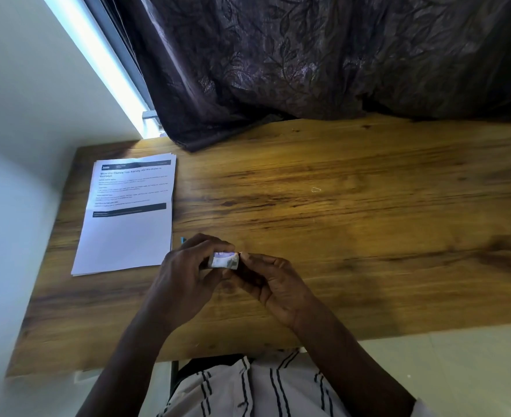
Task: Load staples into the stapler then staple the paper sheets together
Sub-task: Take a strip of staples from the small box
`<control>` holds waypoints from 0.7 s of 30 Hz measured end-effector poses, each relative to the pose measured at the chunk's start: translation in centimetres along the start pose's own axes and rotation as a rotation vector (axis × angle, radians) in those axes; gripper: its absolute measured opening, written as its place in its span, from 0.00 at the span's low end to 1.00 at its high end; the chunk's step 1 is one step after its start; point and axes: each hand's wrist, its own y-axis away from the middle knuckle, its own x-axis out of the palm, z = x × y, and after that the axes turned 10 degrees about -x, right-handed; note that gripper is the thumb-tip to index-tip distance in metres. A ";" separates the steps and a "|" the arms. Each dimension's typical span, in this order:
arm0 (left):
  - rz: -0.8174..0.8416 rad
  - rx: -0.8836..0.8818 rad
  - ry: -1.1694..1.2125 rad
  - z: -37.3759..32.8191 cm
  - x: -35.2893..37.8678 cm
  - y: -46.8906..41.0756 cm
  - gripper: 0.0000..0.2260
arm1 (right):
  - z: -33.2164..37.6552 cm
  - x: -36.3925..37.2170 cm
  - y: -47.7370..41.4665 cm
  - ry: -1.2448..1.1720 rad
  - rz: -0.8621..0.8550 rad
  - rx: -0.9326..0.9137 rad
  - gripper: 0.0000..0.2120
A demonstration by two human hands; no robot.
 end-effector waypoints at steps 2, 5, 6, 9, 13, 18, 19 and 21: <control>0.015 0.043 -0.105 -0.6 -0.2 0.1 0.20 | 0.0 0.0 0.0 -0.078 -0.017 0.079 0.11; 0.031 0.043 -0.157 -0.9 -0.3 0.0 0.20 | 0.0 0.0 0.1 -0.125 -0.026 0.115 0.14; 0.035 0.039 -0.157 -0.9 -0.4 0.0 0.20 | -0.1 -0.1 0.0 -0.121 -0.018 0.114 0.14; 0.052 0.029 -0.188 -0.9 -0.1 0.1 0.20 | 0.0 -0.1 -0.1 -0.099 -0.015 0.127 0.11; 0.074 0.023 -0.191 -1.0 0.2 0.0 0.20 | -0.4 -0.3 -0.3 -0.090 -0.018 0.120 0.10; 0.082 0.029 -0.165 -0.9 0.0 -0.3 0.18 | -0.5 -0.5 -0.6 -0.067 -0.024 0.096 0.06; 0.080 0.028 -0.152 -0.8 0.0 -0.4 0.18 | -0.5 -0.6 -0.7 -0.060 -0.020 0.094 0.06; 0.064 0.002 -0.102 -0.3 0.0 -0.5 0.18 | -0.8 -0.7 -0.8 -0.065 -0.018 0.089 0.08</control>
